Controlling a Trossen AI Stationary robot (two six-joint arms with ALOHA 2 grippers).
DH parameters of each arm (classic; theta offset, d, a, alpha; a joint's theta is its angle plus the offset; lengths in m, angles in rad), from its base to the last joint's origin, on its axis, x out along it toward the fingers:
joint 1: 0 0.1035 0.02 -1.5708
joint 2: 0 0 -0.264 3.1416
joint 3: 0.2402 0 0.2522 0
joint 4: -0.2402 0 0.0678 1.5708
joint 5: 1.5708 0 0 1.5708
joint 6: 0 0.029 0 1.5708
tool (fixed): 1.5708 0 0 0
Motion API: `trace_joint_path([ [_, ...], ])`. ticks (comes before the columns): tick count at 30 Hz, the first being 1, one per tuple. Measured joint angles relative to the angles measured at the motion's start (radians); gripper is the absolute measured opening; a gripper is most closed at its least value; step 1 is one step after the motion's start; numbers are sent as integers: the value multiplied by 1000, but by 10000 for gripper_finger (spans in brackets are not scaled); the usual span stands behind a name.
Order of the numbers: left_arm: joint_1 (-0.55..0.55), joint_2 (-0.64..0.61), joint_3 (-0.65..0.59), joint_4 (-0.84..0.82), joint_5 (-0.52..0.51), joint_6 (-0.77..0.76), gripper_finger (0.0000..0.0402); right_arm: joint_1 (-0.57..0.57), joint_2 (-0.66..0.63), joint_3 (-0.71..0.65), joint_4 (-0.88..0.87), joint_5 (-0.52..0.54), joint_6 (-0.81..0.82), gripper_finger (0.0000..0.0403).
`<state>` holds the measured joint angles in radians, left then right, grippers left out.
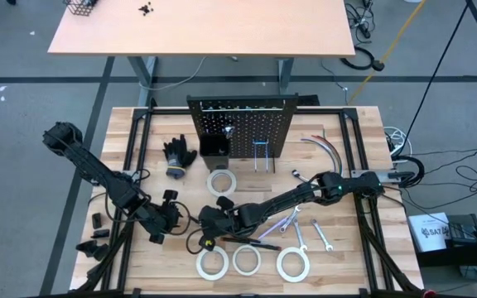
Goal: Hang tools onto peg board
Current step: Put the black pen into the black bin on the peg board
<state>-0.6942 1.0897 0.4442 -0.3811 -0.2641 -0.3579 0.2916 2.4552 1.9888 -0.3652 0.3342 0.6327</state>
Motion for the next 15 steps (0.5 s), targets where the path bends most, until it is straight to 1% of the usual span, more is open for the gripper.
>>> trace_joint_path([
  [15, 1, 0, 0, 8, -14, 0, 157, 0, 18, 0, 0, 0, -33, 105],
])
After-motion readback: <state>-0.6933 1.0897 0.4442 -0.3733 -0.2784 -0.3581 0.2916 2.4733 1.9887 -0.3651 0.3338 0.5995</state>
